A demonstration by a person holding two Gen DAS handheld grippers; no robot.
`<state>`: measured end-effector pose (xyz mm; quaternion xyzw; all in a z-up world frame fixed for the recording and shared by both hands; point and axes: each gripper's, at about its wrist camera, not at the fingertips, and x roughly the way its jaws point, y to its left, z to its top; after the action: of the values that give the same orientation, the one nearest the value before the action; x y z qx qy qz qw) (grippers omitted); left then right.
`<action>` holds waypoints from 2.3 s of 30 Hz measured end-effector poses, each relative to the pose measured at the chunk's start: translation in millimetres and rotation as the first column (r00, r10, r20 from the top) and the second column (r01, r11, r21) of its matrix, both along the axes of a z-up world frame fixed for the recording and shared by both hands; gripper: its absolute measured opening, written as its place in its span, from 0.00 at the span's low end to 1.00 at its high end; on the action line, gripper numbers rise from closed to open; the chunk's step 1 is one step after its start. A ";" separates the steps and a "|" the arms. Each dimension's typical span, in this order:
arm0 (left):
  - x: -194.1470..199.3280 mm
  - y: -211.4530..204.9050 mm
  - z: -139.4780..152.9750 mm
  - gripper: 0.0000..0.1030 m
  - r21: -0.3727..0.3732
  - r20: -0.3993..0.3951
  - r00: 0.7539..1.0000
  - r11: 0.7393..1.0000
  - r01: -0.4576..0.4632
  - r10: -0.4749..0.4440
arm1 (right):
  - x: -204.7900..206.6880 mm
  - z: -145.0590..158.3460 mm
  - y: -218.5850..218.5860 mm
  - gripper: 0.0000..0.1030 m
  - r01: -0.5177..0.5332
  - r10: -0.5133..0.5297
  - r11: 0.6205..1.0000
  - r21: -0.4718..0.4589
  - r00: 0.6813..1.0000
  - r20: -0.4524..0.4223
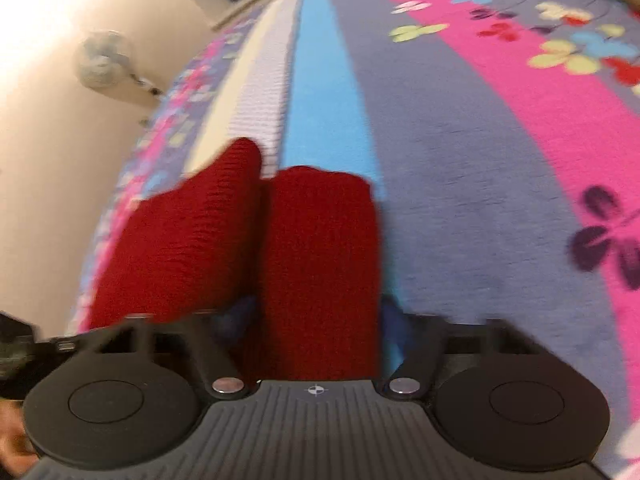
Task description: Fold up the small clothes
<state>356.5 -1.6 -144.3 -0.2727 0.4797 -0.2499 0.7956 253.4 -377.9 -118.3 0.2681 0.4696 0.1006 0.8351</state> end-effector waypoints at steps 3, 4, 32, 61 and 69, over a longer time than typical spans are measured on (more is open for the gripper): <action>2.8 -4.7 0.8 0.97 0.011 0.014 1.000 1.000 -0.007 0.007 | 0.6 1.9 3.5 0.48 -0.018 0.019 0.999 -0.034 0.999 0.027; 2.9 -6.4 3.3 0.95 0.023 0.024 1.000 1.000 -0.011 0.011 | 1.0 2.4 3.4 0.44 -0.015 0.016 0.999 -0.037 0.999 0.036; 66.7 82.0 70.0 0.76 0.317 0.188 0.965 0.919 -0.237 0.184 | 62.9 53.5 78.5 0.43 0.136 -0.110 0.990 -0.046 0.923 0.368; -154.9 -4.8 170.6 0.91 0.603 0.572 0.804 0.747 -0.279 -0.162 | -36.6 104.4 149.5 0.88 0.080 0.126 0.903 -0.423 0.890 0.437; -250.6 -16.9 168.4 0.91 0.563 0.650 0.750 0.739 -0.371 -0.119 | -141.4 125.1 141.7 0.99 0.207 0.045 0.890 -0.406 0.846 0.531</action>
<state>105.9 -18.5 24.1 0.0970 0.2089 -0.0829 0.9696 112.0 -236.2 6.8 0.0506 0.2206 0.0230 0.9738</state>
